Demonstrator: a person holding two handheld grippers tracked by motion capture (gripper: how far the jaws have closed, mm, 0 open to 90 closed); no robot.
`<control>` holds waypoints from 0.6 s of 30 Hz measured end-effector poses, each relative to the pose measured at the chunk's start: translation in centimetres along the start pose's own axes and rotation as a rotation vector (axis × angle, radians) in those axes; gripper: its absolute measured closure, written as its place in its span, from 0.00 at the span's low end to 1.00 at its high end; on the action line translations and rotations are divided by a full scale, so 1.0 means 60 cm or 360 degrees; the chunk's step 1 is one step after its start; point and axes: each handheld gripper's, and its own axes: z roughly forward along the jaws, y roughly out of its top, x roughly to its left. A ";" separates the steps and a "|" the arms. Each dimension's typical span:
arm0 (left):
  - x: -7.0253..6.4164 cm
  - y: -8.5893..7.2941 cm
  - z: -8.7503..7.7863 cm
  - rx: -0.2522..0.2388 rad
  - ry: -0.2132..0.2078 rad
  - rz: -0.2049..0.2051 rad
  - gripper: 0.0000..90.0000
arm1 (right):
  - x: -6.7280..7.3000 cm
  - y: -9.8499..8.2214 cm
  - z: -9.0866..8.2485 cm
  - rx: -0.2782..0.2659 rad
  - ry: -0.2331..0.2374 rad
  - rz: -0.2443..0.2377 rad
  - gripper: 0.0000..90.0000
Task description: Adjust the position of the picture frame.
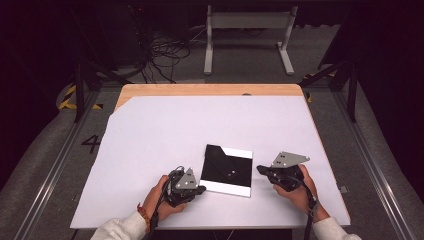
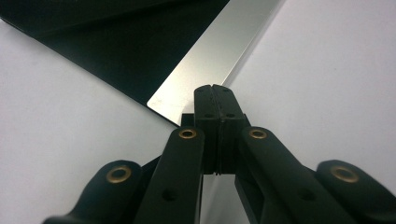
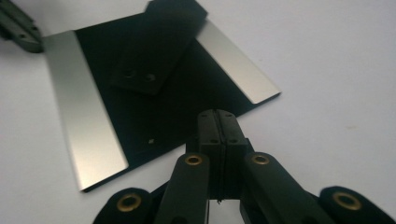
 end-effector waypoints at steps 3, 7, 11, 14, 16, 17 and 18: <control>0.000 0.000 0.000 -0.0002 0.0001 -0.0005 1.00 | -0.013 0.008 0.006 -0.0003 -0.0028 0.0011 1.00; -0.002 0.000 0.000 0.0001 0.0018 0.0001 1.00 | -0.031 0.016 0.015 -0.0012 -0.0052 0.0045 1.00; -0.003 0.001 0.001 0.0002 0.0026 -0.0007 1.00 | -0.051 0.025 0.033 0.0001 -0.0080 0.0059 1.00; -0.003 0.001 0.001 -0.0003 0.0027 -0.0011 1.00 | -0.063 0.030 0.048 0.0015 -0.0080 0.0077 1.00; -0.004 0.000 0.002 -0.0010 0.0035 -0.0015 1.00 | -0.068 0.031 0.058 0.0038 -0.0082 0.0063 1.00; -0.005 0.000 0.002 -0.0010 0.0040 -0.0020 1.00 | -0.070 0.032 0.063 0.0044 -0.0081 0.0065 1.00; -0.005 -0.001 0.002 -0.0011 0.0041 -0.0023 1.00 | -0.072 0.032 0.069 0.0045 -0.0064 0.0059 1.00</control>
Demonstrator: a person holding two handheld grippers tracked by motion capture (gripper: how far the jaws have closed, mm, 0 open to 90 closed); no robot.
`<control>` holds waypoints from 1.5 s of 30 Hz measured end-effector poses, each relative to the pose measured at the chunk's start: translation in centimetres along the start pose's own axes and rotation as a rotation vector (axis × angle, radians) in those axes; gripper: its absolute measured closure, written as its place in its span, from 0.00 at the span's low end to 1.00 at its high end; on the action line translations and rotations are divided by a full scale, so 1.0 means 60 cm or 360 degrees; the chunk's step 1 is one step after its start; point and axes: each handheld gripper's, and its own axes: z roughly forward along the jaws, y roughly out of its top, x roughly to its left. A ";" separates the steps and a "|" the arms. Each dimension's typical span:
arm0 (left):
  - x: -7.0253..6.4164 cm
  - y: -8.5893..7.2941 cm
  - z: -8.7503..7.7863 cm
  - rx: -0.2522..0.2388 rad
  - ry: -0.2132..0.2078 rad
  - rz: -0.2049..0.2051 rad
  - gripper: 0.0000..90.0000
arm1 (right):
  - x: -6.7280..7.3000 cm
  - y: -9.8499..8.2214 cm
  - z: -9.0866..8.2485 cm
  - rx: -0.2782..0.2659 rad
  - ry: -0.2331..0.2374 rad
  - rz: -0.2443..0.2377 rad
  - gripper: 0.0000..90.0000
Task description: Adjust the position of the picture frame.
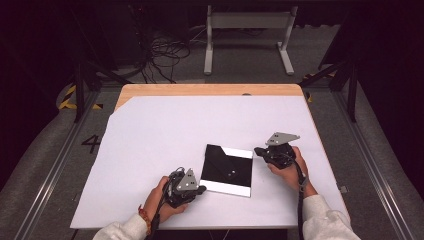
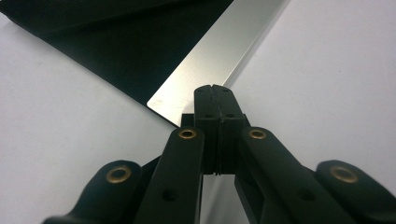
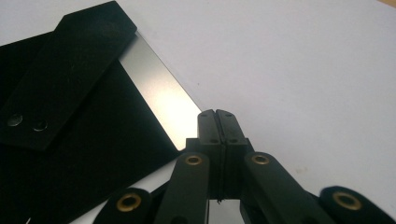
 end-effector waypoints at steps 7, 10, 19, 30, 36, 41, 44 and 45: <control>-0.002 -0.001 0.000 -0.0012 0.0012 -0.0027 1.00 | -0.005 0.006 0.027 0.0041 -0.0017 -0.0029 1.00; -0.002 -0.002 0.001 -0.0020 0.0014 -0.0039 1.00 | -0.008 0.009 0.035 0.0037 -0.0036 -0.0033 1.00; -0.003 -0.002 0.001 -0.0018 0.0021 -0.0033 1.00 | -0.013 0.015 0.048 0.0047 0.0004 -0.0020 1.00; 0.001 0.004 0.004 -0.0011 0.0024 -0.0014 1.00 | -0.026 0.015 0.052 0.0103 0.0031 -0.0003 1.00; 0.009 0.009 0.008 -0.0010 0.0003 -0.0016 1.00 | -0.027 0.013 0.049 0.0068 0.0092 0.0023 1.00; 0.013 0.012 0.010 -0.0001 0.0020 -0.0007 1.00 | -0.002 0.024 0.042 0.0098 0.0155 -0.0091 1.00; 0.016 0.014 0.012 0.0001 0.0036 -0.0014 1.00 | 0.005 0.026 0.043 0.0104 0.0059 -0.0110 1.00; 0.019 0.015 0.013 -0.0004 0.0036 -0.0007 1.00 | 0.001 0.023 0.043 0.0083 0.0032 -0.0095 1.00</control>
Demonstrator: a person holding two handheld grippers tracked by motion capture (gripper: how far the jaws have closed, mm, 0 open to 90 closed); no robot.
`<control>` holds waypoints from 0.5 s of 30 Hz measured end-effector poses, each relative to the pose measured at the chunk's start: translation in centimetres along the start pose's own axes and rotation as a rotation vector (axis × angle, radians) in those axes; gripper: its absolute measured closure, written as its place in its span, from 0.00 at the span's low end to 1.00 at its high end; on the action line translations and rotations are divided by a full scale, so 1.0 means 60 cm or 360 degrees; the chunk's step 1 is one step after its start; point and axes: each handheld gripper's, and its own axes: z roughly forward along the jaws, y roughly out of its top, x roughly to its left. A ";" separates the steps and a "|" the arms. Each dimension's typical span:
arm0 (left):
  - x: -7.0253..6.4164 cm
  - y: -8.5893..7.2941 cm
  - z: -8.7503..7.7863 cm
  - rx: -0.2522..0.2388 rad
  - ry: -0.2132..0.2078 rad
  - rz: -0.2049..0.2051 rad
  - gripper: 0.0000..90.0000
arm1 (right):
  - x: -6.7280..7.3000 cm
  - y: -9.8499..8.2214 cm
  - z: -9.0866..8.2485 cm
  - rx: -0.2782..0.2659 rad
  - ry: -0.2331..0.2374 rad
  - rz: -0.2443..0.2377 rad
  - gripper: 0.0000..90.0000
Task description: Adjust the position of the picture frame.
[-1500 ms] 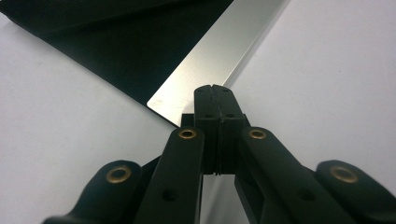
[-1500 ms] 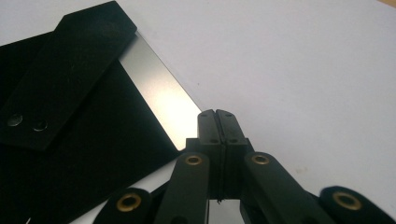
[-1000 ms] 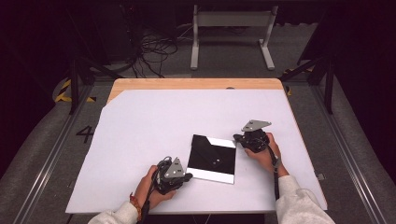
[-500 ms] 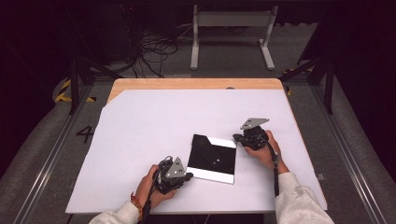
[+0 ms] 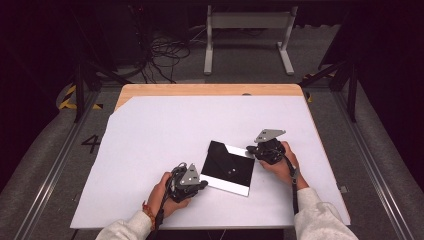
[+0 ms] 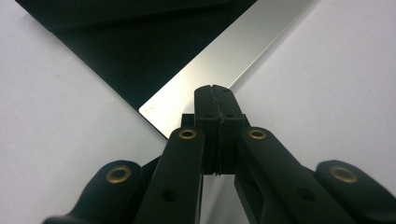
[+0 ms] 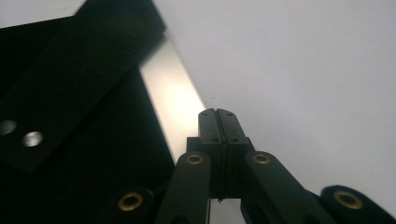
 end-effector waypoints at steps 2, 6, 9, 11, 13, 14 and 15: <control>0.004 0.001 0.002 -0.0003 0.0004 -0.0005 1.00 | -0.010 -0.005 -0.002 -0.0004 -0.0048 0.0035 1.00; 0.012 0.005 0.006 -0.0007 0.0009 -0.0016 1.00 | -0.029 -0.021 -0.003 0.0010 -0.0069 0.0111 1.00; 0.016 0.006 0.008 -0.0021 0.0009 -0.0020 1.00 | -0.028 -0.020 -0.006 0.0037 -0.0077 0.0084 1.00; 0.018 0.007 0.009 -0.0017 0.0014 -0.0015 1.00 | -0.030 -0.023 -0.007 0.0031 -0.0069 0.0084 1.00; 0.020 0.008 0.010 -0.0017 0.0017 -0.0010 1.00 | -0.031 -0.026 -0.010 0.0024 -0.0054 0.0086 1.00; 0.022 0.009 0.010 -0.0020 0.0016 -0.0018 1.00 | -0.031 -0.027 -0.011 0.0030 -0.0055 0.0085 1.00; 0.024 0.010 0.010 -0.0014 0.0022 -0.0027 1.00 | -0.031 -0.028 -0.012 0.0031 -0.0054 0.0083 1.00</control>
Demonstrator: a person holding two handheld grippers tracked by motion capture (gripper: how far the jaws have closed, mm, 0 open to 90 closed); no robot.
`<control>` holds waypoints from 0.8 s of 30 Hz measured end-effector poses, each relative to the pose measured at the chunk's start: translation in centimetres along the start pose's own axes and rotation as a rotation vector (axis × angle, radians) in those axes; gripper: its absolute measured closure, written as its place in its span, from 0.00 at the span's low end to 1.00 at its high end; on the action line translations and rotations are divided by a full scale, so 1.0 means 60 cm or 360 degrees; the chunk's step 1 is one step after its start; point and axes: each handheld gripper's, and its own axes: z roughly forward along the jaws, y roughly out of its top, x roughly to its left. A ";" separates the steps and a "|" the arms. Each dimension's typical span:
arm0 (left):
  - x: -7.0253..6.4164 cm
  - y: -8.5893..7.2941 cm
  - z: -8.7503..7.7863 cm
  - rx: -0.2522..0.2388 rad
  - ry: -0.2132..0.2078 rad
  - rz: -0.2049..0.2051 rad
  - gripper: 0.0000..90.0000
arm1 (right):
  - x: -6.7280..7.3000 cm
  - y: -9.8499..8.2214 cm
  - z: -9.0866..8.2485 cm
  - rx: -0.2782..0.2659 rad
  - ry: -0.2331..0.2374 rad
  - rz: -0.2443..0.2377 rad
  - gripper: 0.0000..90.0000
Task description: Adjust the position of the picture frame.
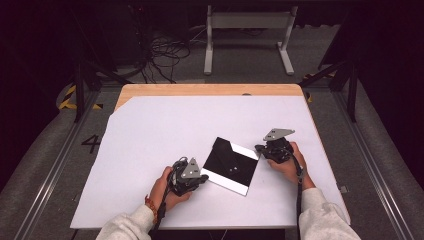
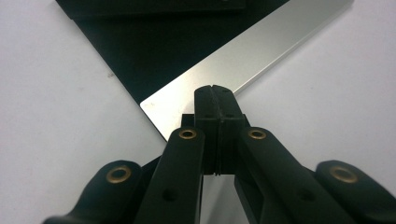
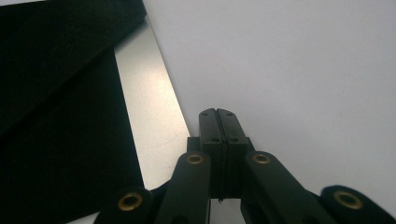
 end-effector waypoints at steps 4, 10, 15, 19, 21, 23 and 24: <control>0.012 0.004 0.003 -0.0007 0.0003 0.0000 1.00 | -0.004 -0.009 -0.008 -0.0003 0.0039 0.0026 1.00; 0.031 0.011 0.008 -0.0023 0.0024 -0.0039 1.00 | -0.001 -0.027 -0.025 -0.0013 0.0077 0.0067 1.00; 0.057 0.030 0.029 -0.0061 0.0071 -0.0067 1.00 | 0.014 -0.037 -0.039 0.0003 0.0081 0.0058 1.00; 0.058 0.037 0.031 -0.0031 0.0086 -0.0054 1.00 | 0.027 -0.040 -0.043 0.0011 0.0026 0.0036 1.00; 0.058 0.032 0.022 -0.0011 0.0077 -0.0036 0.99 | 0.028 -0.045 -0.046 -0.0005 0.0039 0.0065 1.00; 0.058 0.027 0.014 -0.0019 0.0065 -0.0049 0.98 | 0.027 -0.047 -0.047 -0.0017 0.0052 0.0085 1.00; 0.057 0.025 0.011 -0.0013 0.0064 -0.0046 0.98 | 0.027 -0.048 -0.047 -0.0019 0.0057 0.0092 1.00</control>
